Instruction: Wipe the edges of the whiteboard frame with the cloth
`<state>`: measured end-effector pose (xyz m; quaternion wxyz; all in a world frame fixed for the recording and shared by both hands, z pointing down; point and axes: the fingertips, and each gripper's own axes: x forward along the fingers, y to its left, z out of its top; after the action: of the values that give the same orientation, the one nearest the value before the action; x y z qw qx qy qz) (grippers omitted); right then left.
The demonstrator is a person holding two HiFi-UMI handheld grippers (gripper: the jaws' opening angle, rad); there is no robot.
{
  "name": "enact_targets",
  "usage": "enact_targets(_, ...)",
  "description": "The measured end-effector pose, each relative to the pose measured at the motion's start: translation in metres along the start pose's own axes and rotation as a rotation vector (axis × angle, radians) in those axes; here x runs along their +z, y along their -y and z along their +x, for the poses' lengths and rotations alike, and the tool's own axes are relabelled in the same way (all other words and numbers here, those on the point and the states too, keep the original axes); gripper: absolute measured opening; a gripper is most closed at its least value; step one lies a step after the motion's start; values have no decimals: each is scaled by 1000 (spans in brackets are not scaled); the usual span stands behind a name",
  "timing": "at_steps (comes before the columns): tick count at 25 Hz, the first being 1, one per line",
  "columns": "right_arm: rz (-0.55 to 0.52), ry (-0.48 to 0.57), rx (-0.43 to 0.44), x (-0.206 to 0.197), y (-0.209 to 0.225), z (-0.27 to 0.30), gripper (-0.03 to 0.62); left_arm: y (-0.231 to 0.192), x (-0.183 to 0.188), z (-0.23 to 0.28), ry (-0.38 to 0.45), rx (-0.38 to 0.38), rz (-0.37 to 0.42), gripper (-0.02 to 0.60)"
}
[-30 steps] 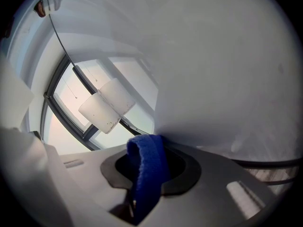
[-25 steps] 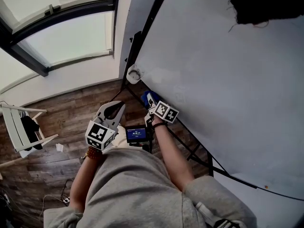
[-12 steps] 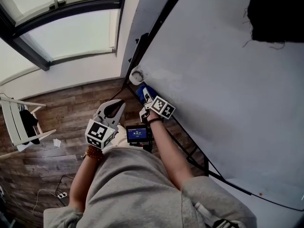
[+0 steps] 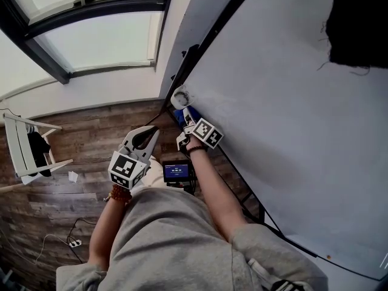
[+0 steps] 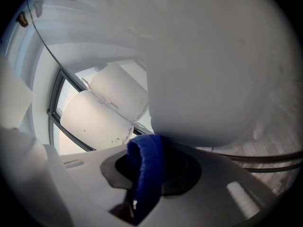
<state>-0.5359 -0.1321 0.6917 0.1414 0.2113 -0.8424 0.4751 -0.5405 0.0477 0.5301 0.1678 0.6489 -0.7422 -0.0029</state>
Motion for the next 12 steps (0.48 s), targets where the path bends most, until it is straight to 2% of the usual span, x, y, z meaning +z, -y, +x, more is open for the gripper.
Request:
enact_targets(3, -14, -4, 10, -1, -1, -2, 103, 6, 1, -1, -1, -1, 7, 18)
enact_targets(8, -16, -83, -39, -17, -1, -35, 106, 21, -1, 0, -7, -17, 26, 18)
enact_targets(12, -22, -60, 41, -9, -24, -75, 106, 38, 2, -1, 2, -33, 47, 18)
